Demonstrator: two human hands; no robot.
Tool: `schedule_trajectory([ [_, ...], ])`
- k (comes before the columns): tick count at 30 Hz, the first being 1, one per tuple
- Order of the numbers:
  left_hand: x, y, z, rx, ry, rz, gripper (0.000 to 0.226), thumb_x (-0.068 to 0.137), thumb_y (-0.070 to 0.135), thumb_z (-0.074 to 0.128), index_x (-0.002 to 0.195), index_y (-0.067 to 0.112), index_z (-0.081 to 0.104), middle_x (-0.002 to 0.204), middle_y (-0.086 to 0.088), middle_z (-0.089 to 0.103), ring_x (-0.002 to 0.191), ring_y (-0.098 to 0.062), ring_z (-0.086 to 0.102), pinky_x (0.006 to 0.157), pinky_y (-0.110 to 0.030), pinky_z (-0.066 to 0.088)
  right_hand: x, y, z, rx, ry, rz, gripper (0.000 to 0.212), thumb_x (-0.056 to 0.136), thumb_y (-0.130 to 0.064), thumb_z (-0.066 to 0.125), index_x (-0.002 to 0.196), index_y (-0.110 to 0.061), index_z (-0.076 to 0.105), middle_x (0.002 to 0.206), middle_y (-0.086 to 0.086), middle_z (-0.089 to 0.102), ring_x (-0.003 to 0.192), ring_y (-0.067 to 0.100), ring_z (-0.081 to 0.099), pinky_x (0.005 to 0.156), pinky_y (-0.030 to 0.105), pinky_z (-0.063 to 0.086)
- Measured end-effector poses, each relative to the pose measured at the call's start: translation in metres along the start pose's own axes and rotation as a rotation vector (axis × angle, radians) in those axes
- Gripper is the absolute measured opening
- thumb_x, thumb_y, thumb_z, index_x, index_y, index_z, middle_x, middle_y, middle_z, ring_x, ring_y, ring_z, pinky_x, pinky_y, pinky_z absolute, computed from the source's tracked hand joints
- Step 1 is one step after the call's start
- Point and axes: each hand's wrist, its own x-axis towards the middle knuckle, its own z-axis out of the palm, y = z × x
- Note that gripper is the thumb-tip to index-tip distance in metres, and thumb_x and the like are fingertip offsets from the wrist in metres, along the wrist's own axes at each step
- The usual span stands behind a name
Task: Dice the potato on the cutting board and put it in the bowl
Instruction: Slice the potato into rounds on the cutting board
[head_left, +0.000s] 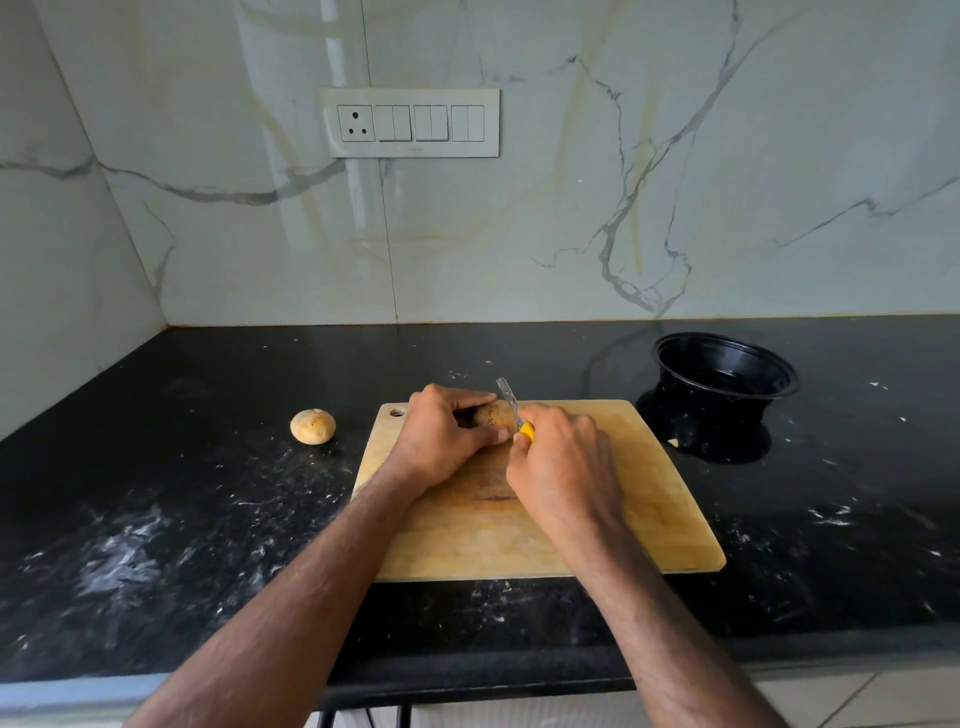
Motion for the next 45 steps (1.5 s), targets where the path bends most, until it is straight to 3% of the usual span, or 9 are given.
schedule_trajectory([
  [6, 0.0, 0.001, 0.0, -0.003, -0.002, 0.017, 0.054, 0.071, 0.023, 0.092, 0.121, 0.013, 0.073, 0.121, 0.002, 0.072, 0.106, 0.004, 0.062, 0.09, 0.002, 0.04, 0.004, -0.002, 0.003, -0.013, 0.004, 0.005, 0.027, 0.095, -0.027, 0.062, 0.12, -0.019, 0.068, 0.1, 0.005, 0.074, 0.087, 0.025, 0.069, 0.074, 0.035, 0.056],
  [13, -0.001, 0.003, -0.001, 0.003, -0.009, 0.047, 0.052, 0.073, 0.018, 0.09, 0.122, 0.013, 0.072, 0.123, 0.0, 0.072, 0.114, -0.004, 0.064, 0.106, -0.023, 0.048, 0.013, -0.004, 0.009, 0.006, -0.041, 0.041, 0.03, 0.095, -0.024, 0.065, 0.125, -0.018, 0.064, 0.109, 0.007, 0.071, 0.094, 0.026, 0.066, 0.075, 0.036, 0.058],
  [16, 0.0, 0.001, -0.001, 0.008, -0.002, 0.049, 0.049, 0.075, 0.016, 0.088, 0.122, 0.013, 0.073, 0.122, 0.0, 0.072, 0.115, -0.006, 0.065, 0.107, -0.028, 0.049, 0.017, -0.006, 0.012, -0.007, -0.054, 0.046, 0.029, 0.094, -0.022, 0.067, 0.123, -0.018, 0.064, 0.108, 0.007, 0.07, 0.093, 0.026, 0.065, 0.067, 0.032, 0.051],
  [19, 0.0, 0.0, 0.001, 0.016, 0.005, 0.047, 0.049, 0.075, 0.02, 0.088, 0.121, 0.014, 0.074, 0.12, 0.001, 0.073, 0.113, -0.004, 0.066, 0.105, -0.023, 0.049, 0.016, -0.007, 0.014, -0.01, -0.062, 0.049, 0.029, 0.095, -0.021, 0.067, 0.124, -0.018, 0.064, 0.108, 0.008, 0.069, 0.092, 0.026, 0.064, 0.063, 0.03, 0.043],
  [30, 0.0, 0.0, 0.004, 0.047, 0.033, 0.048, 0.049, 0.074, 0.023, 0.089, 0.119, 0.015, 0.074, 0.119, 0.003, 0.073, 0.111, -0.002, 0.066, 0.101, -0.013, 0.046, -0.003, -0.007, 0.017, -0.054, -0.043, 0.028, 0.028, 0.095, -0.011, 0.06, 0.123, -0.016, 0.061, 0.108, 0.007, 0.068, 0.089, 0.021, 0.062, 0.066, 0.027, 0.039],
  [32, 0.0, -0.001, 0.004, 0.045, 0.029, 0.046, 0.048, 0.074, 0.023, 0.089, 0.119, 0.015, 0.074, 0.119, 0.003, 0.073, 0.109, 0.001, 0.065, 0.097, -0.006, 0.044, -0.003, -0.008, 0.018, -0.072, -0.043, 0.023, 0.029, 0.093, -0.007, 0.059, 0.121, -0.015, 0.062, 0.105, 0.007, 0.069, 0.085, 0.021, 0.059, 0.066, 0.028, 0.038],
  [36, 0.0, -0.001, 0.004, 0.025, 0.043, 0.031, 0.045, 0.074, 0.023, 0.089, 0.116, 0.014, 0.076, 0.115, 0.005, 0.074, 0.105, 0.006, 0.062, 0.086, 0.006, 0.037, -0.005, -0.009, 0.018, -0.081, -0.073, 0.026, 0.031, 0.093, -0.006, 0.057, 0.122, -0.017, 0.06, 0.106, 0.008, 0.066, 0.093, 0.025, 0.061, 0.069, 0.031, 0.04],
  [41, 0.003, -0.003, 0.003, 0.034, 0.025, 0.016, 0.049, 0.074, 0.029, 0.089, 0.119, 0.014, 0.074, 0.119, 0.004, 0.073, 0.11, 0.002, 0.062, 0.086, 0.009, 0.032, -0.011, -0.005, 0.018, -0.067, -0.145, 0.028, 0.032, 0.097, -0.013, 0.056, 0.128, -0.019, 0.057, 0.108, 0.006, 0.062, 0.097, 0.023, 0.057, 0.073, 0.03, 0.039],
  [45, 0.004, -0.004, 0.003, 0.024, 0.026, 0.004, 0.051, 0.073, 0.03, 0.09, 0.119, 0.013, 0.074, 0.118, 0.002, 0.073, 0.11, 0.0, 0.064, 0.087, 0.006, 0.035, -0.009, -0.001, 0.014, -0.062, -0.177, 0.012, 0.031, 0.099, -0.015, 0.055, 0.13, -0.019, 0.056, 0.109, 0.005, 0.06, 0.086, 0.017, 0.044, 0.072, 0.027, 0.037],
])
